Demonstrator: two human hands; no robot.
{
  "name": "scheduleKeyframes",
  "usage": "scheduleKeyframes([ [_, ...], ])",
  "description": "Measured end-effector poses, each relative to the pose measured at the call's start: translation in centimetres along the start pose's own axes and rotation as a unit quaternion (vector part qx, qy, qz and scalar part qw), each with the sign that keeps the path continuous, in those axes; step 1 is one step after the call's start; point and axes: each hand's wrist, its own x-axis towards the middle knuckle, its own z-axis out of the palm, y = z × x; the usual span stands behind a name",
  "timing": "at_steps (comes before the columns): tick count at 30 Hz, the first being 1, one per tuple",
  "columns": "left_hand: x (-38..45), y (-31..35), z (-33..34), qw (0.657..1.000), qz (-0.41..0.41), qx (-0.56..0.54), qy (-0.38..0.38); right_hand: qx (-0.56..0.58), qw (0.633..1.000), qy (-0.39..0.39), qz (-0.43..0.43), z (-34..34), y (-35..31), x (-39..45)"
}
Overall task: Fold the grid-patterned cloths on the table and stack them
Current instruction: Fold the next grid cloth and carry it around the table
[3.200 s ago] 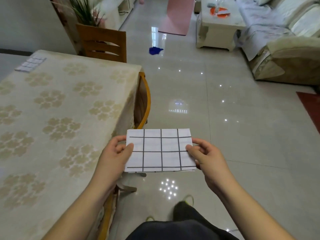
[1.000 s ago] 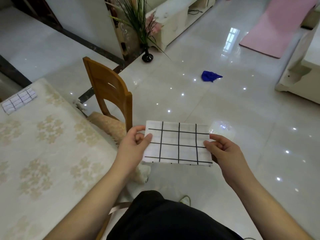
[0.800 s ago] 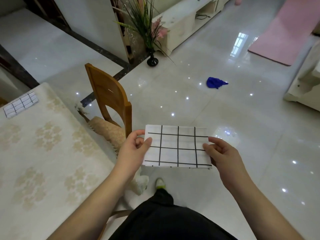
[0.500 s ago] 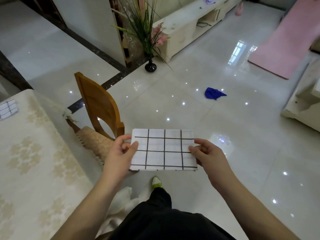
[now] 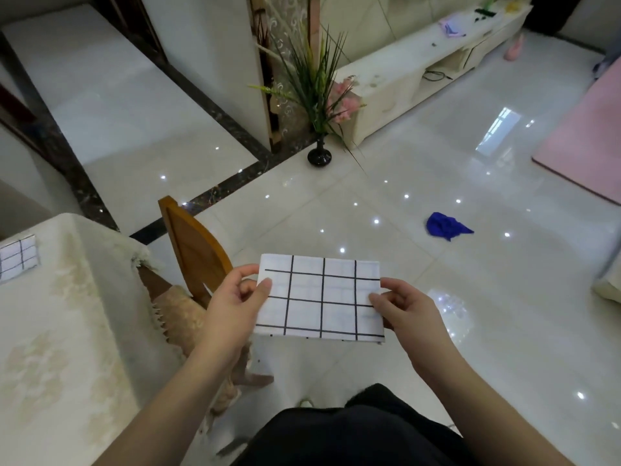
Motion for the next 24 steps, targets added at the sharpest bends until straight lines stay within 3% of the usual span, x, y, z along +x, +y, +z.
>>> scheduleKeyframes([
  [14, 16.3, 7.5, 9.1, 0.996, -0.026, 0.012, 0.087, -0.046, 0.993, -0.109, 0.016, -2.5, -8.1, 24.0],
  [24, 23.9, 11.9, 7.4, 0.979, -0.031, -0.059, 0.192, -0.068, 0.974, -0.218, 0.001, 2.9, -15.0, 35.4],
])
